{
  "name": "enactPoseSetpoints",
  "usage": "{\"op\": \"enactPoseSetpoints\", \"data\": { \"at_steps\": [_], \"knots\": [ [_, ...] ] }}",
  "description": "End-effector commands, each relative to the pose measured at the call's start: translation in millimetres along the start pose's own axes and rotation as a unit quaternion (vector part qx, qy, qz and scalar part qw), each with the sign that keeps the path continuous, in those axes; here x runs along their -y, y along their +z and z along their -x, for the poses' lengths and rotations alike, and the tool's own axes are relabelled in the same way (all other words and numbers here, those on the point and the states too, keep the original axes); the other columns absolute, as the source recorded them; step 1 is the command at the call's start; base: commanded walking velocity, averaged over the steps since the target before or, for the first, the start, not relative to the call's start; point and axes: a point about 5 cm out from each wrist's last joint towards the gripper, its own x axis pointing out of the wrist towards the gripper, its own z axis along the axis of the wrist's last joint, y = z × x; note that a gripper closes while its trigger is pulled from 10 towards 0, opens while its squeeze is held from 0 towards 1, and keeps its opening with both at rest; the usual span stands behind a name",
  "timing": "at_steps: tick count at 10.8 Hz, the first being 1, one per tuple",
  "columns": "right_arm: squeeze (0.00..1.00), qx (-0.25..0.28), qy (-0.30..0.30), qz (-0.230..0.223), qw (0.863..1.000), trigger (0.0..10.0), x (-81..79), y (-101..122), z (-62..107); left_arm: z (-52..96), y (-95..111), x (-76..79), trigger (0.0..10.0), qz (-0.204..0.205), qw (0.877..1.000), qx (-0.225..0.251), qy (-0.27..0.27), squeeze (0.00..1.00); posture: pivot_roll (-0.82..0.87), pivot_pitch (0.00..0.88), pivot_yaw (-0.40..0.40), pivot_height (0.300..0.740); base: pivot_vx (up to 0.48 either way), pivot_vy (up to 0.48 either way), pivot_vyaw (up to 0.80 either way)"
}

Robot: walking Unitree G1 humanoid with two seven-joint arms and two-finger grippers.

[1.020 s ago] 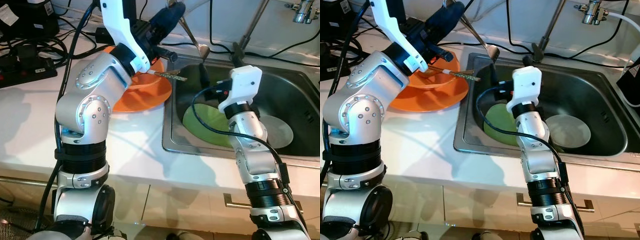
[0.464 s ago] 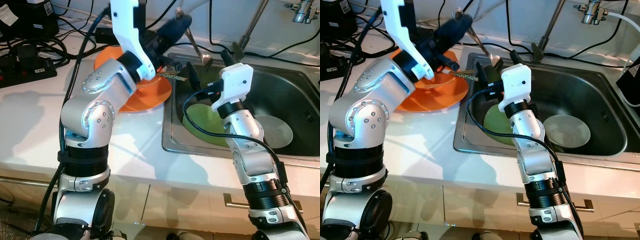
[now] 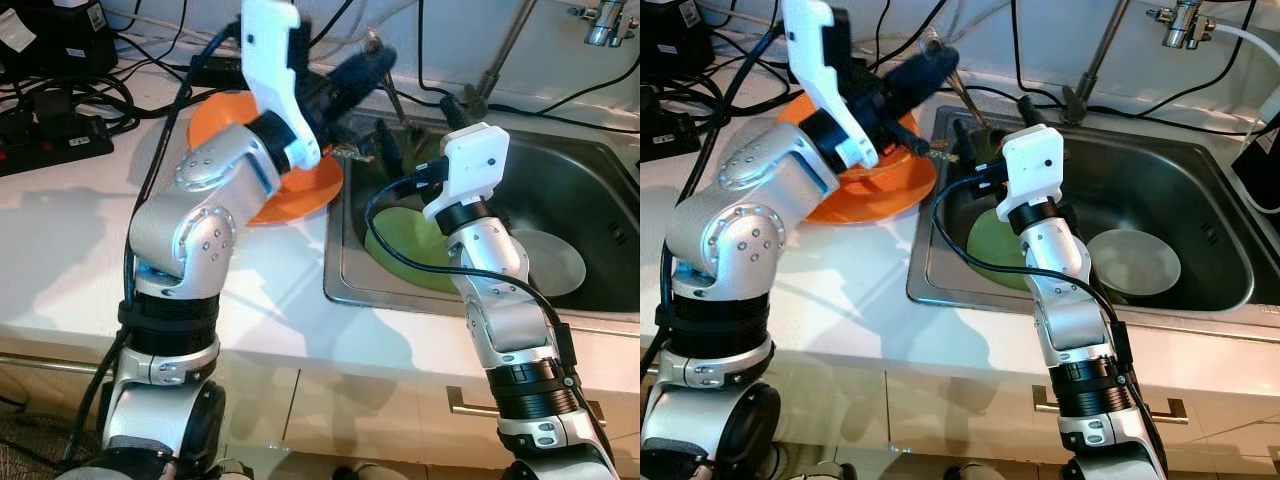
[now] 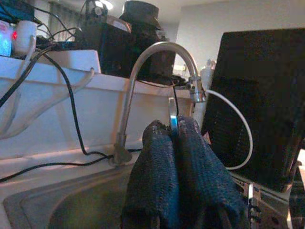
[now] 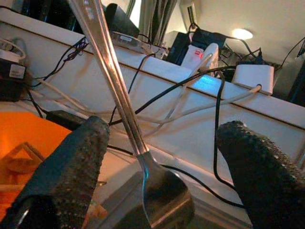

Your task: Kitchen organization

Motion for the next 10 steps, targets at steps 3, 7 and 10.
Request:
{"op": "enactPoseSetpoints", "data": {
  "at_steps": [3,7,10],
  "knots": [
    [0.00,0.018,-0.003,0.007,1.000,0.0,5.3,7.1,0.0,-2.9,-5.4,6.1,10.0,-0.010,1.000,-0.010,-0.016,0.00,-0.02,0.038,-0.105,0.740,0.000,0.000,0.00],
    [0.00,0.021,-0.001,0.005,1.000,0.0,5.3,7.4,0.0,-2.3,-5.6,8.0,10.0,-0.015,1.000,-0.011,-0.019,0.00,-0.01,0.022,-0.103,0.740,0.000,0.000,0.00],
    [0.00,0.020,-0.001,0.006,1.000,0.0,5.6,6.9,0.2,-3.4,-5.0,8.8,10.0,-0.017,1.000,-0.010,-0.018,0.00,-0.01,0.020,-0.103,0.740,0.000,0.000,0.00]
  ]
}}
